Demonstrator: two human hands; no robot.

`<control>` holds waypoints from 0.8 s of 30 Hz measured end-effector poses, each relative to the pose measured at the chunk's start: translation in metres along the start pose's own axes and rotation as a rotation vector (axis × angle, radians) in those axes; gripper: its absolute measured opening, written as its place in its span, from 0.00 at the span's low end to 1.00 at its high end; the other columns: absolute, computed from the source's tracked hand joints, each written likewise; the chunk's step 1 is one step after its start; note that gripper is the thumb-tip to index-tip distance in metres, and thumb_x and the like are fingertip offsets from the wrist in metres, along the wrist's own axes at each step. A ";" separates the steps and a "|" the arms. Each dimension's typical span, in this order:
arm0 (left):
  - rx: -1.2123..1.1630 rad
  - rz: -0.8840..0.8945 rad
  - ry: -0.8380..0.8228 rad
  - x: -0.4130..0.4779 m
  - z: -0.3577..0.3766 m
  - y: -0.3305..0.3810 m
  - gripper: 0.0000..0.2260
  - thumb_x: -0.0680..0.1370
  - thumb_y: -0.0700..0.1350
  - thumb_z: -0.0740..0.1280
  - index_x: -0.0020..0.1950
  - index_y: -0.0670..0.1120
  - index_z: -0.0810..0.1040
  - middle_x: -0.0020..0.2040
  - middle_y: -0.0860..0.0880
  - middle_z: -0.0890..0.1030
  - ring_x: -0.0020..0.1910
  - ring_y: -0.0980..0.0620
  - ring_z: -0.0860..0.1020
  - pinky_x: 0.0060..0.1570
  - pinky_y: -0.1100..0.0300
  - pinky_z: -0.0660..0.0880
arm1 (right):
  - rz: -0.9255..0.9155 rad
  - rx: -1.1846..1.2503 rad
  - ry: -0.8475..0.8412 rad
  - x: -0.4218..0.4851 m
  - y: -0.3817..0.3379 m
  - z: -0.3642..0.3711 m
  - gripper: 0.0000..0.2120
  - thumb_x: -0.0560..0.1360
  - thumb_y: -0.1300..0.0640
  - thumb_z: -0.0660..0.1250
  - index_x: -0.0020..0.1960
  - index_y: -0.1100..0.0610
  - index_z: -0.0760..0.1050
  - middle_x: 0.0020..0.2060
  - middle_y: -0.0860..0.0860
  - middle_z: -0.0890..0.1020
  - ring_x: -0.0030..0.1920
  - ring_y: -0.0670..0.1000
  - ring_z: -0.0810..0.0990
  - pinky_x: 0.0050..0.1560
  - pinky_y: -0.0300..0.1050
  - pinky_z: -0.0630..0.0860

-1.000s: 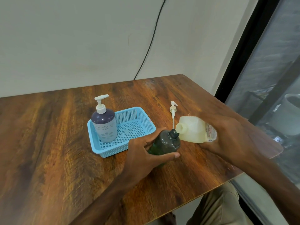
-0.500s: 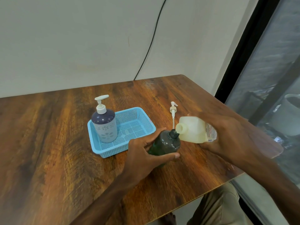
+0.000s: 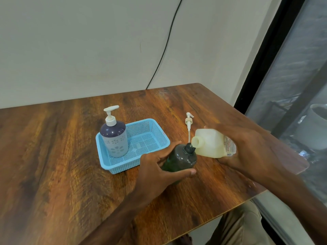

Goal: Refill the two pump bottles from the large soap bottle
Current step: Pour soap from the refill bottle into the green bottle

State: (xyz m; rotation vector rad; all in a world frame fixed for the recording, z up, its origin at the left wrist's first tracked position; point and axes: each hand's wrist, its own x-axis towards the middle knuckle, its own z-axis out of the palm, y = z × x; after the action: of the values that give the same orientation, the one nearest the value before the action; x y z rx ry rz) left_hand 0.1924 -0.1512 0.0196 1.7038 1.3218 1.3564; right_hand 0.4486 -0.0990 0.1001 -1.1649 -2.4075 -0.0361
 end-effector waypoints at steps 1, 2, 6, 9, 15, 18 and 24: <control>-0.004 -0.003 -0.001 0.000 0.000 -0.001 0.34 0.65 0.56 0.84 0.69 0.54 0.79 0.62 0.62 0.84 0.63 0.62 0.81 0.60 0.59 0.81 | -0.001 0.001 -0.004 0.000 0.001 0.000 0.35 0.64 0.51 0.82 0.69 0.49 0.75 0.61 0.47 0.82 0.60 0.50 0.79 0.56 0.44 0.74; -0.006 -0.006 -0.002 0.000 0.000 -0.001 0.35 0.65 0.56 0.84 0.70 0.53 0.79 0.63 0.61 0.84 0.63 0.62 0.81 0.60 0.59 0.82 | -0.004 -0.002 -0.002 0.000 0.001 0.000 0.35 0.65 0.51 0.82 0.69 0.49 0.75 0.61 0.47 0.82 0.60 0.50 0.79 0.56 0.44 0.73; 0.005 -0.003 -0.003 0.000 0.000 0.000 0.35 0.65 0.56 0.84 0.70 0.52 0.79 0.62 0.61 0.84 0.62 0.63 0.81 0.60 0.61 0.81 | -0.015 -0.021 0.015 0.001 -0.002 -0.001 0.37 0.62 0.54 0.84 0.69 0.49 0.75 0.60 0.49 0.82 0.60 0.52 0.80 0.55 0.45 0.72; 0.005 -0.012 -0.008 0.000 0.000 0.002 0.34 0.65 0.57 0.84 0.69 0.55 0.78 0.62 0.63 0.83 0.62 0.64 0.81 0.60 0.63 0.80 | -0.030 -0.041 0.026 0.001 -0.005 -0.004 0.38 0.61 0.55 0.84 0.69 0.50 0.75 0.60 0.50 0.83 0.59 0.52 0.80 0.54 0.44 0.71; 0.010 -0.015 -0.011 0.000 0.000 0.001 0.35 0.66 0.55 0.84 0.70 0.52 0.79 0.62 0.65 0.83 0.63 0.65 0.80 0.60 0.64 0.80 | -0.035 -0.028 0.033 0.002 -0.002 -0.002 0.39 0.61 0.54 0.84 0.69 0.49 0.74 0.60 0.49 0.83 0.59 0.49 0.79 0.55 0.43 0.71; 0.008 -0.014 -0.010 0.000 0.000 0.001 0.35 0.65 0.56 0.84 0.70 0.53 0.79 0.62 0.63 0.83 0.63 0.64 0.81 0.60 0.63 0.81 | -0.020 -0.021 0.005 0.002 -0.001 -0.003 0.38 0.63 0.53 0.83 0.70 0.48 0.73 0.62 0.48 0.81 0.62 0.48 0.78 0.57 0.44 0.71; -0.004 -0.019 -0.008 0.001 -0.001 0.003 0.31 0.65 0.56 0.84 0.65 0.61 0.77 0.60 0.67 0.82 0.62 0.65 0.81 0.59 0.63 0.81 | -0.021 -0.030 -0.001 0.004 -0.004 -0.005 0.37 0.63 0.53 0.83 0.69 0.49 0.75 0.61 0.47 0.82 0.61 0.50 0.79 0.57 0.44 0.71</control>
State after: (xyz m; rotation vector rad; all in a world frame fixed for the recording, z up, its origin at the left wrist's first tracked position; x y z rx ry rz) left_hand 0.1923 -0.1520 0.0232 1.6884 1.3270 1.3390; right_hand 0.4452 -0.0994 0.1071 -1.1525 -2.4282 -0.0785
